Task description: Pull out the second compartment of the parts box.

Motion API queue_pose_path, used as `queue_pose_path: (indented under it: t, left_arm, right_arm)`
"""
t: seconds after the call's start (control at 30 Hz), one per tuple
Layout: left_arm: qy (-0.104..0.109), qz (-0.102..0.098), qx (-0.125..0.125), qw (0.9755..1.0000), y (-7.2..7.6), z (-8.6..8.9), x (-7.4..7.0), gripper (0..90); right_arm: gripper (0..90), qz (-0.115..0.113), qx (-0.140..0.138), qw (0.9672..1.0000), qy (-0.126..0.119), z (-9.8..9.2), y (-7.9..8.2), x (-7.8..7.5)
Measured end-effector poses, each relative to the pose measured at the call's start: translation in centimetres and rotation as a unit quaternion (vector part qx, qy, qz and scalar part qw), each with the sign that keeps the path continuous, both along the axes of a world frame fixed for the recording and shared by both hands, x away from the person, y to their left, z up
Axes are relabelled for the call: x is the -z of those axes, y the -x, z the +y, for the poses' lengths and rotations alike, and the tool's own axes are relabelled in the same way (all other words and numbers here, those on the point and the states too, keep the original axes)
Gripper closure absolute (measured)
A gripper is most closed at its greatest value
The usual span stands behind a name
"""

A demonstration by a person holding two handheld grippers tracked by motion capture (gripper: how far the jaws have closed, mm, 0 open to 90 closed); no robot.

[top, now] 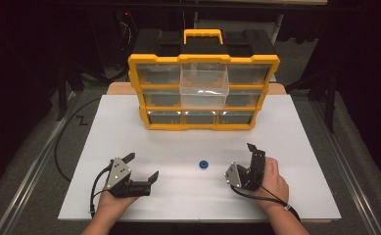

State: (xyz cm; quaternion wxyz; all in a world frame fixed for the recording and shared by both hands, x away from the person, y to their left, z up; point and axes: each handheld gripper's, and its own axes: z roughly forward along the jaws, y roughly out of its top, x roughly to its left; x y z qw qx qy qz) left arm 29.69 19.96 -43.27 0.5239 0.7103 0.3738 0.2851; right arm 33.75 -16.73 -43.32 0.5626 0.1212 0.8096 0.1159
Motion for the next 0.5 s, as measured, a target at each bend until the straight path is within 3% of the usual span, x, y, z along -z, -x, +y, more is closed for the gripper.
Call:
queue_pose_path:
  t: [0.07,0.13,0.23,0.33,0.37,0.43,0.5]
  left_arm:
    - [0.0,-0.001,-0.001,1.0,0.0,0.0,0.0,0.1]
    - [-0.001,0.0,-0.001,1.0,0.0,0.0,0.0,0.1]
    - [-0.003,-0.001,-0.002,1.0,0.0,0.0,0.0,0.1]
    - [-0.002,-0.001,-0.003,1.0,0.0,0.0,0.0,0.0]
    - [-0.001,-0.001,-0.004,1.0,-0.1,0.0,0.0,0.0]
    - [-0.001,0.0,-0.005,1.0,-0.1,0.0,0.0,0.1]
    - [-0.001,0.0,-0.006,1.0,-0.1,0.1,0.0,0.1]
  right_arm:
    - [0.7,0.009,0.004,0.9998,-0.015,-0.2,-0.1,-0.1]
    - [0.7,0.027,0.008,0.9985,-0.046,-0.5,-0.3,0.0]
    - [0.7,0.039,0.01,0.9969,-0.068,-0.8,-0.5,0.1]
    - [0.7,0.053,0.021,0.9918,-0.115,-0.8,-0.5,0.2]
    - [0.7,0.057,0.021,0.9916,-0.115,-1.0,-0.5,0.1]
    - [0.7,0.069,0.025,0.9866,-0.146,-1.1,-0.7,0.1]
    - [0.7,0.077,0.026,0.9833,-0.163,-1.3,-0.8,0.0]
